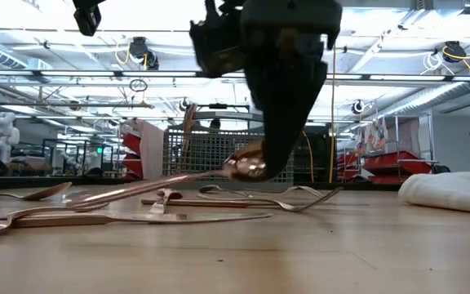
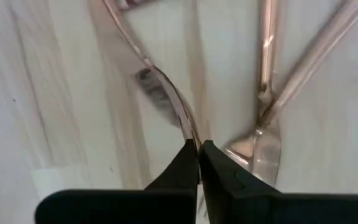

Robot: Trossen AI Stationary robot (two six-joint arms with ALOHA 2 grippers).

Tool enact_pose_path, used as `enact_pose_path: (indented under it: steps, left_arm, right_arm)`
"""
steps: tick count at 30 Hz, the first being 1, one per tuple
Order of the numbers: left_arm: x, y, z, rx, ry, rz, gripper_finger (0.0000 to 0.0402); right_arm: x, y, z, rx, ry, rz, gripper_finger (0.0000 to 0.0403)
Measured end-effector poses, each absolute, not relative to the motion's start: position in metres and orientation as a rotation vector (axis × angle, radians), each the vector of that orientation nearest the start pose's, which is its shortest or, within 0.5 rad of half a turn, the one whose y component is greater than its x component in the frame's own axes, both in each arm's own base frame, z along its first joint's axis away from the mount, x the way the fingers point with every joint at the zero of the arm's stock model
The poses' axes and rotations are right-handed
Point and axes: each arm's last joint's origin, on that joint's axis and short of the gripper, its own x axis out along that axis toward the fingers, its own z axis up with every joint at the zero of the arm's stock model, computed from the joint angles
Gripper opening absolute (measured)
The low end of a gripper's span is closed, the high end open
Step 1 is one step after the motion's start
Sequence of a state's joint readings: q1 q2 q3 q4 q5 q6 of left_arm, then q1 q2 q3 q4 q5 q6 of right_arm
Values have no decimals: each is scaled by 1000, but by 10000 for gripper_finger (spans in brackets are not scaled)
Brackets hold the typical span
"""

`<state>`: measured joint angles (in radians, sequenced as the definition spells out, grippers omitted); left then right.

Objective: Sort silverware
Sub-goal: Put the bottom right bronze spoon into the gray silverware rack

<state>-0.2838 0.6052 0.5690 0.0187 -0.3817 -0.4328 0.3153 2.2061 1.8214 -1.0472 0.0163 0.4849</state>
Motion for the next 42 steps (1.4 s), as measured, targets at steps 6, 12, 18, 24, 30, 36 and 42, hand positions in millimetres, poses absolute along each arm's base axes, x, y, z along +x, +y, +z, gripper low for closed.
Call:
enact_pose_path:
  steps: [6, 12, 18, 24, 30, 36, 42]
  left_arm:
    - [142, -30, 303, -431, -5, 100, 114]
    - [142, -30, 303, -432, -4, 100, 114]
    - [142, -30, 303, -432, -4, 100, 114]
    - [142, -30, 303, -432, -4, 102, 114]
    - [142, -30, 303, -432, -6, 114, 114]
    - [142, -30, 303, -432, -5, 118, 114]
    - [142, -29, 302, -431, -4, 126, 114]
  right_arm:
    - [403, 133, 205, 159, 1464, -188, 1]
    - [390, 129, 243, 161, 1352, -258, 0]
    - [369, 104, 289, 124, 1222, -423, 0]
    - [344, 50, 328, 16, 1162, -644, 0]
    - [327, -16, 339, -141, 1312, -754, 0]
    - [328, -62, 337, -363, 1460, -757, 0]
    - [330, -85, 356, -767, 1499, -815, 0]
